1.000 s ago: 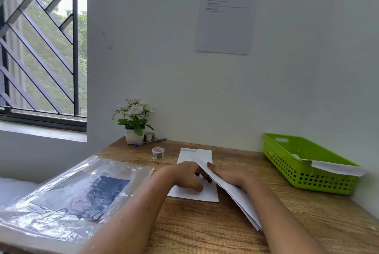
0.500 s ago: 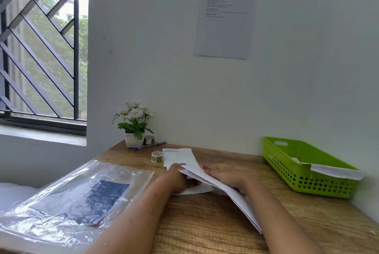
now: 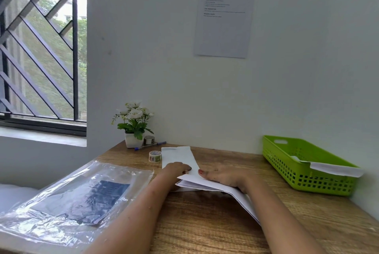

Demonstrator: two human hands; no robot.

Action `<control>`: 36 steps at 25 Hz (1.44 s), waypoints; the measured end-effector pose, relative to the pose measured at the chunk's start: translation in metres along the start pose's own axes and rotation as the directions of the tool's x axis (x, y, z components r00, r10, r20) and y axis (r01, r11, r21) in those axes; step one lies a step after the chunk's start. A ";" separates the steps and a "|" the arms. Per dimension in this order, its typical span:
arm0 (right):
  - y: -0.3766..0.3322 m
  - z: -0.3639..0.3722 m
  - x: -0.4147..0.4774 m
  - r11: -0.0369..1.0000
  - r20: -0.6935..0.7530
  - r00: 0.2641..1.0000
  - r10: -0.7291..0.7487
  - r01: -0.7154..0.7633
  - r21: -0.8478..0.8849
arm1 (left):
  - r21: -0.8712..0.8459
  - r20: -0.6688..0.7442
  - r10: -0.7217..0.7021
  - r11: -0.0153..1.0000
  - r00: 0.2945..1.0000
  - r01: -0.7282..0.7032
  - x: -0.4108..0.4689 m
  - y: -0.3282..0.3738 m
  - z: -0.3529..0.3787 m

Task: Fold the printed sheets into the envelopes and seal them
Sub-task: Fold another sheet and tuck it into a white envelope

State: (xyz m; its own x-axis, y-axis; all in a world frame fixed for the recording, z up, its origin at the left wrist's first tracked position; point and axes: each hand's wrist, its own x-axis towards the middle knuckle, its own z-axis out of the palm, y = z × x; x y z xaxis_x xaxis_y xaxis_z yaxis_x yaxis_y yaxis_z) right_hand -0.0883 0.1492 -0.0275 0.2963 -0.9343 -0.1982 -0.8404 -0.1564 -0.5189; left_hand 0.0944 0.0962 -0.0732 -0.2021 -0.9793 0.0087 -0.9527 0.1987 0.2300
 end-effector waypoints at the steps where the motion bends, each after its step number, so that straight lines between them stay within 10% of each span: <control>1: 0.000 -0.001 -0.001 1.000 0.013 1.000 0.008 -0.008 -0.011 | -0.020 -0.003 -0.003 1.000 1.000 0.003 0.001 0.000 -0.001; 13: -0.007 0.002 -0.002 0.991 0.115 0.993 0.040 -0.024 -0.133 | -0.119 -0.028 0.062 0.991 0.998 -0.065 -0.018 -0.006 -0.012; 21: 0.030 -0.018 0.006 0.992 -0.462 0.886 0.047 0.011 0.122 | -0.221 0.121 0.108 0.972 0.987 -0.079 -0.028 -0.007 -0.023; 27: 0.045 -0.021 0.017 0.950 -0.605 0.784 0.139 0.066 0.304 | -0.441 -0.094 0.146 0.880 0.985 -0.173 -0.030 0.005 -0.021; 31: 0.054 -0.026 0.018 0.900 -0.715 0.643 0.274 0.092 0.427 | -0.305 -0.204 0.138 0.932 0.969 -0.197 -0.034 0.016 -0.016; 36: 0.060 -0.028 0.020 0.807 -0.652 0.688 0.318 0.164 0.567 | 0.078 0.040 0.046 0.996 0.998 -0.049 -0.031 0.025 -0.001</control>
State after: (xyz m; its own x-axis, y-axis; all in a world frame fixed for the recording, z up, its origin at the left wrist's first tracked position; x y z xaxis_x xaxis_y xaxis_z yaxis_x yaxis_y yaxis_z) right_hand -0.1451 0.1125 -0.0394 -0.3591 -0.9017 0.2408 -0.3726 -0.0980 -0.9228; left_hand 0.0766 0.1313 -0.0665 -0.2547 -0.9668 -0.0201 -0.9564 0.2488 0.1527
